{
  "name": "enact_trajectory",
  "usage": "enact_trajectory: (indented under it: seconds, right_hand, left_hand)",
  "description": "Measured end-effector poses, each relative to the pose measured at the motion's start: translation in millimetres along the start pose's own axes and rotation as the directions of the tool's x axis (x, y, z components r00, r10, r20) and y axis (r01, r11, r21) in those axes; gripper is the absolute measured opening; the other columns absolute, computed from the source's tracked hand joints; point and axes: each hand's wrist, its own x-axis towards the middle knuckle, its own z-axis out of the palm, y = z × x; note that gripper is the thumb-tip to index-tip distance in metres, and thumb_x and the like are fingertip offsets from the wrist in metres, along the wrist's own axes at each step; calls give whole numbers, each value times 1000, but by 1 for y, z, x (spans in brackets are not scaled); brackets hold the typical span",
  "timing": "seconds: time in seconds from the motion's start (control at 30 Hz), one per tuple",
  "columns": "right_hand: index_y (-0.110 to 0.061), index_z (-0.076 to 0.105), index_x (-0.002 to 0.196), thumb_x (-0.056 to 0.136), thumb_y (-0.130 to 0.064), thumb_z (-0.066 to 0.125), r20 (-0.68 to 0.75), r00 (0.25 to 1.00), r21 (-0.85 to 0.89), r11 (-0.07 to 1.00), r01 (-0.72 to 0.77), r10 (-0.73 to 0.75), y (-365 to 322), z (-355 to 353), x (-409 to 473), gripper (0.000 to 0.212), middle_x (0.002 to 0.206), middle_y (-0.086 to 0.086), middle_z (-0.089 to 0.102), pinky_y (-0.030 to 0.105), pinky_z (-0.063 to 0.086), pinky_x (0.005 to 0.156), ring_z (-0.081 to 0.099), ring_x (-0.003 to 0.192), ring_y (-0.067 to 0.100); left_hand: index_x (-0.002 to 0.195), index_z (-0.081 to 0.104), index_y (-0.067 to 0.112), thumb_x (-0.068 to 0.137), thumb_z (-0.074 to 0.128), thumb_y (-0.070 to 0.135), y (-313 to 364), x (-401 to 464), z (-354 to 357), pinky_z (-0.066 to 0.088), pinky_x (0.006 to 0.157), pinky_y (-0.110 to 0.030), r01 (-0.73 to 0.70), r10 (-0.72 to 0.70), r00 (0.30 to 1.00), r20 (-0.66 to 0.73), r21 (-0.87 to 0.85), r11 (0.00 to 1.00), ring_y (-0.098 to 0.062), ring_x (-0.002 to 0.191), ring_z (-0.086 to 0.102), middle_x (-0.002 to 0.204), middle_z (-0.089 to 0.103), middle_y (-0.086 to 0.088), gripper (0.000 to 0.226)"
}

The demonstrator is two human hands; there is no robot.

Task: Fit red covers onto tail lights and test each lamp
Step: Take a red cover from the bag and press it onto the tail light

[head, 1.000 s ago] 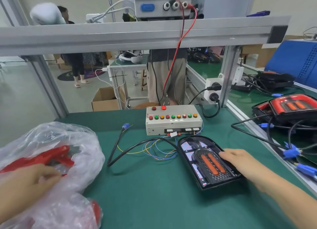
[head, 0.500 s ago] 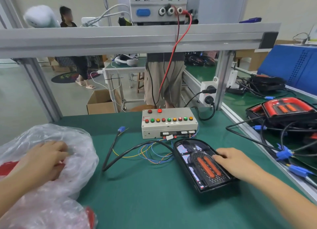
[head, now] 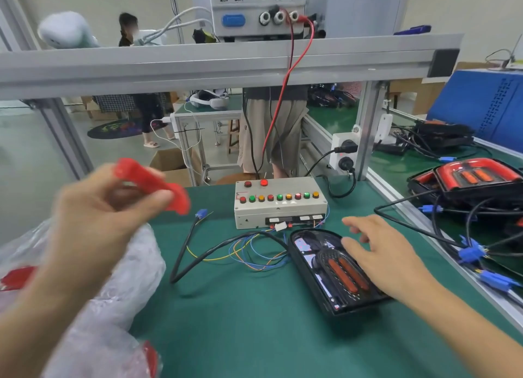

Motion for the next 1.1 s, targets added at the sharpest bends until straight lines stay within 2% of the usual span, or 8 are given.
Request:
enact_trajectory:
  seconds: [0.07, 0.2, 0.4, 0.57, 0.67, 0.73, 0.87, 1.1]
  right_hand:
    - [-27, 68, 105, 93, -24, 60, -3, 1000, 290, 957, -1, 2, -24, -2, -7, 14, 89, -11, 65, 15, 42, 67, 54, 70, 3]
    - [-16, 71, 89, 92, -37, 57, 353, 936, 789, 542, -289, -15, -65, -19, -27, 27, 68, -2, 64, 16, 38, 40, 48, 49, 6]
    - [-26, 73, 74, 83, -41, 60, 361, 928, 779, 576, -247, -91, -58, -37, -37, 22, 57, -8, 51, 17, 34, 38, 41, 49, 6]
    - [-22, 77, 89, 76, -33, 67, 378, 924, 803, 519, -293, -64, -31, -39, -38, 19, 62, -1, 48, 17, 32, 38, 38, 46, 7]
    - [-29, 76, 99, 75, -26, 72, 259, 962, 724, 640, -256, 92, -3, -43, -32, 24, 60, 5, 43, 21, 34, 36, 37, 44, 11]
    - [-37, 74, 96, 84, -22, 71, 130, 985, 532, 830, -168, 116, 16, -46, -31, 20, 56, 1, 44, 22, 36, 37, 41, 46, 12]
    - [-43, 70, 92, 86, -29, 68, 82, 997, 181, 983, -31, 17, 38, -43, -33, 15, 51, -6, 48, 17, 31, 44, 39, 43, 5]
    - [-33, 68, 102, 87, -36, 65, 135, 991, -29, 999, 15, -11, 47, -26, -38, 16, 62, -4, 58, 22, 36, 53, 43, 52, 9]
  left_hand:
    - [90, 69, 13, 72, 75, 4, 14, -10, 42, 54, 79, -23, -108, 114, 992, 46, -105, 989, -12, 83, 70, 88, 73, -1, 21]
    - [93, 75, 5, 73, 71, -4, 1, -25, 109, 52, 70, -24, -469, 437, 883, 171, 261, 844, -12, 81, 62, 91, 64, -6, 22]
    - [81, 70, 4, 89, 48, 11, -6, -35, 155, 49, 47, -30, -704, 612, 710, 349, 363, 610, -23, 67, 61, 87, 64, -5, 24]
    - [111, 64, 13, 81, 54, 3, -13, -42, 173, 54, 68, -30, -656, 543, 736, 403, 227, 720, -17, 88, 62, 107, 60, -2, 33]
    - [127, 54, 17, 79, 57, 4, -24, -27, 175, 45, 90, -29, -319, 229, 921, 315, 273, 907, -15, 111, 53, 122, 54, 1, 50]
    - [124, 54, 18, 85, 58, 17, -37, -7, 175, 44, 86, -33, 6, -169, 945, 279, 505, 863, -20, 111, 53, 116, 54, -1, 40]
    - [83, 54, 12, 84, 59, 29, -57, 11, 189, 54, 74, -34, 247, -684, 623, 380, 734, 632, -30, 78, 64, 75, 58, -6, 17]
    - [70, 47, 3, 79, 41, -15, -60, 7, 203, 48, 33, -26, 828, -832, 381, 403, 251, 501, -20, 32, 57, 41, 58, -7, 20]
